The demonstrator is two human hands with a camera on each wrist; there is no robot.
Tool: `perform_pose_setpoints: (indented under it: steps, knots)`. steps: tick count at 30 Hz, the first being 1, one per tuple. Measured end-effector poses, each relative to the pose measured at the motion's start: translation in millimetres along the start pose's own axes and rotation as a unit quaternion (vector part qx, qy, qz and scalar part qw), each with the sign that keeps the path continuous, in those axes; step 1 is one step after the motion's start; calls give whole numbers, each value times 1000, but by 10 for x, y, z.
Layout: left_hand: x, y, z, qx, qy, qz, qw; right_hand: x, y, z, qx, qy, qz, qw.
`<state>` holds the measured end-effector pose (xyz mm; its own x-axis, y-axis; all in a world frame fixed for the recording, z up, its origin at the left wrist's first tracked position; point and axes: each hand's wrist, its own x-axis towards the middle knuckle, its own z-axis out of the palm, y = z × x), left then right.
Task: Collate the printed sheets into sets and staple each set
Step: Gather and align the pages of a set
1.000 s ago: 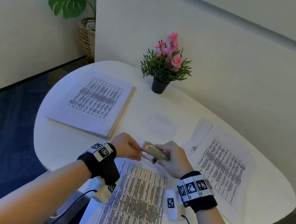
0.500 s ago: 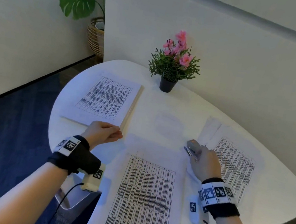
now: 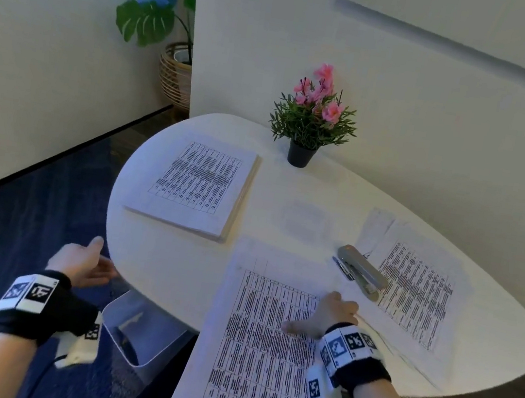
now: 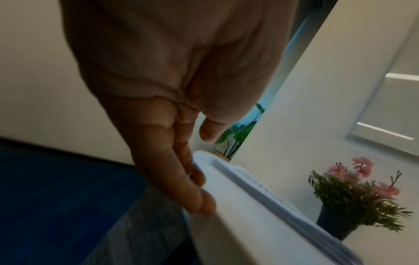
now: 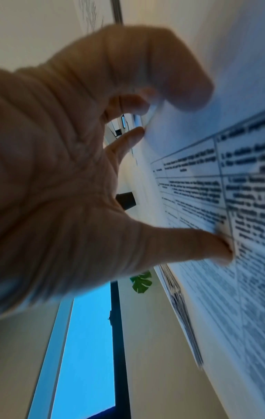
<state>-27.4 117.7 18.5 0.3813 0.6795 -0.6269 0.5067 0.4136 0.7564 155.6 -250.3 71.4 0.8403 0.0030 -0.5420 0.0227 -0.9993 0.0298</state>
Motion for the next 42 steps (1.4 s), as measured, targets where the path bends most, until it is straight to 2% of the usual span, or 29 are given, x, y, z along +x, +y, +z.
perform_pose_setpoints:
  steps: [5,8,13,17,19,21,24,26,28,30,33,36,38,40,42]
  knots:
    - [-52,-274,221,-24,-30,-69,997,-58,-24,-9,-33,20,20,999]
    - [-136,-300,329,-42,-44,-89,994,-87,7,-4,-2,18,21,1000]
    - [-137,-365,342,-35,-67,-100,992,-95,14,17,44,16,23,999]
    - [-160,-388,293,-33,-72,-77,994,-96,-20,-14,16,16,-4,1000]
    - [-171,-380,268,-20,-56,-46,997,-80,-20,-7,22,10,-37,999]
    - [-202,-336,228,49,-6,12,999,-91,-12,-4,47,2,-51,998]
    - [-265,-251,178,192,83,112,971,-87,9,32,85,-6,-50,995]
    - [-350,-195,196,220,126,169,953,-93,17,62,94,-6,-54,994]
    - [-455,-140,278,220,138,233,937,-106,39,76,102,13,-57,993]
    - [-563,-103,407,225,109,288,924,-117,93,47,150,38,-80,985]
    - [-758,-60,650,237,27,334,912,-157,207,-87,266,85,-166,946]
    - [-1024,45,905,244,-56,367,896,-296,275,-329,376,136,-231,887]
    - [-1185,168,1063,239,-117,366,892,-424,301,-526,438,153,-262,846]
    - [-1315,358,1221,191,-173,360,896,-547,332,-724,504,160,-292,797]
    - [-1426,597,1373,133,-217,388,886,-645,344,-901,551,166,-312,756]
